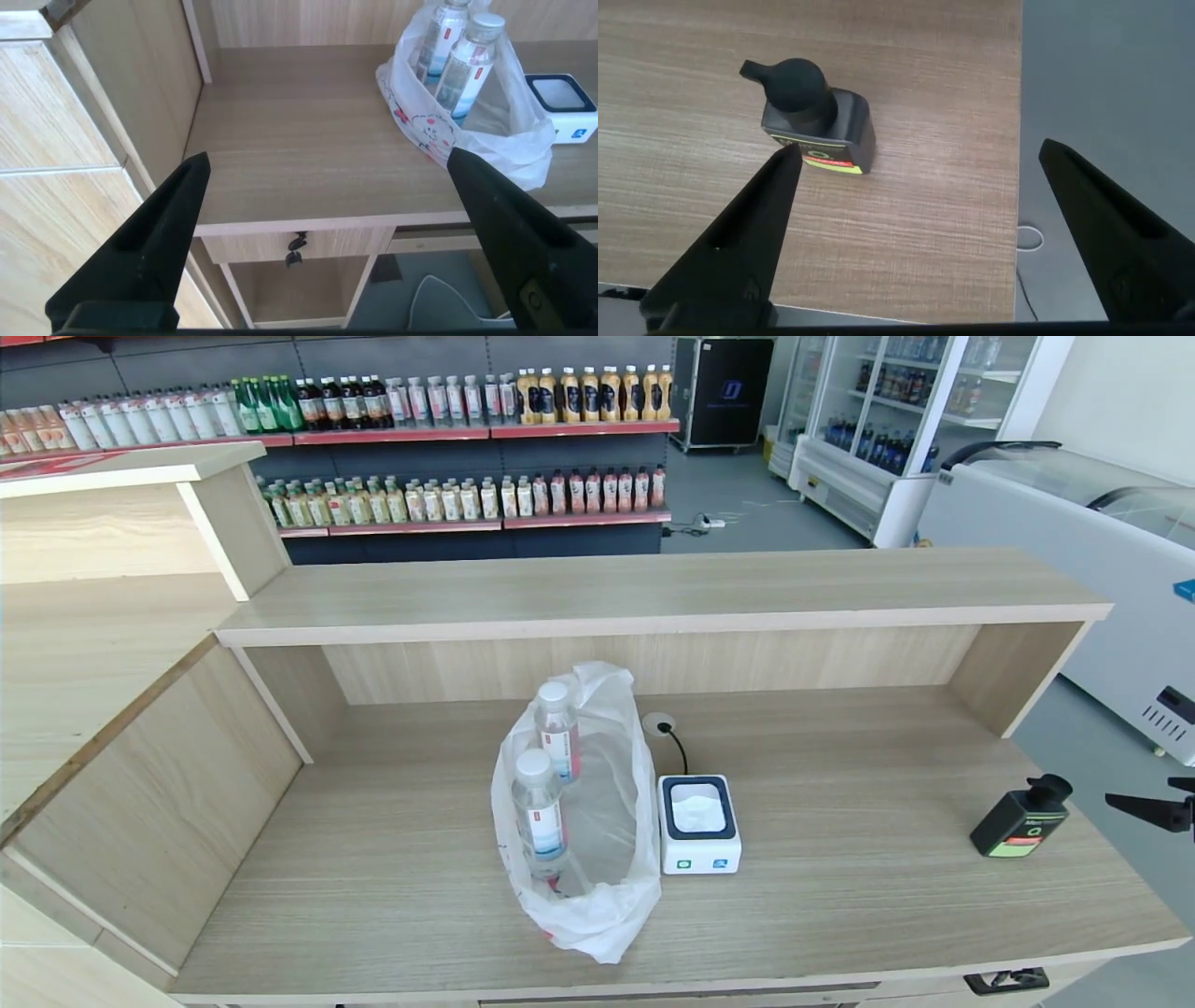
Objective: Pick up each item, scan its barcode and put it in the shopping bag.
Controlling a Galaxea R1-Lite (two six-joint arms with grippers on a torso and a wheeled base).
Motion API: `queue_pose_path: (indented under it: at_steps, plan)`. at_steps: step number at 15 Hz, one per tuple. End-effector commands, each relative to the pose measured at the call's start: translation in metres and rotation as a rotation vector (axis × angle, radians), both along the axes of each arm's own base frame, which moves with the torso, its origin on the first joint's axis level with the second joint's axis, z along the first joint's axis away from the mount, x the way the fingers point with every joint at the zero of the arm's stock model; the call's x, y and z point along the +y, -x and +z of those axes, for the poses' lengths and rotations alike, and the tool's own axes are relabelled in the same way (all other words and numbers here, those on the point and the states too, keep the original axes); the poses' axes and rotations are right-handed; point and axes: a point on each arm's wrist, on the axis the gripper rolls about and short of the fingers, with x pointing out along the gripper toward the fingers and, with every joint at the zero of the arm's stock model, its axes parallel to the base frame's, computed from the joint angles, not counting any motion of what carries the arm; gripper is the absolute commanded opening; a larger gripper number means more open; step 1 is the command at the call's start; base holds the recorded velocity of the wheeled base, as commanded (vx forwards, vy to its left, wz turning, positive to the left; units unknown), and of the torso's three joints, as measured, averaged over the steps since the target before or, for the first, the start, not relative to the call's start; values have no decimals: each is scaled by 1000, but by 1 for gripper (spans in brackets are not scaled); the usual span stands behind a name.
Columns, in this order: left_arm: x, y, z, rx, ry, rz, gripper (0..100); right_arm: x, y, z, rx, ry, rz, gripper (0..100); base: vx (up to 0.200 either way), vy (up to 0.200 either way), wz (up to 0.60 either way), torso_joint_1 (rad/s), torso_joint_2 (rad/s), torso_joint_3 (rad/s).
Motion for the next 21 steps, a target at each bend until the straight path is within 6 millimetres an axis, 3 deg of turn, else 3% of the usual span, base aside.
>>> queue_pose_path:
  at_steps: [1,7,14,21]
  plan:
    - [0,0,0,1,1,0,100,3,-16,-18,23,-9,47,100,0,0,0,0,0,0]
    - [0,0,0,1,-1,0,100,20,-32,-43,64,-1,143,100,0,0,0,0,0,0]
    - [0,0,0,1,1,0,100,48,-57,-59,88,-18,245,100,0,0,0,0,0,0]
    - [0,0,0,1,-1,0,100,59,-70,-72,81,-5,299,100,0,0,0,0,0,0]
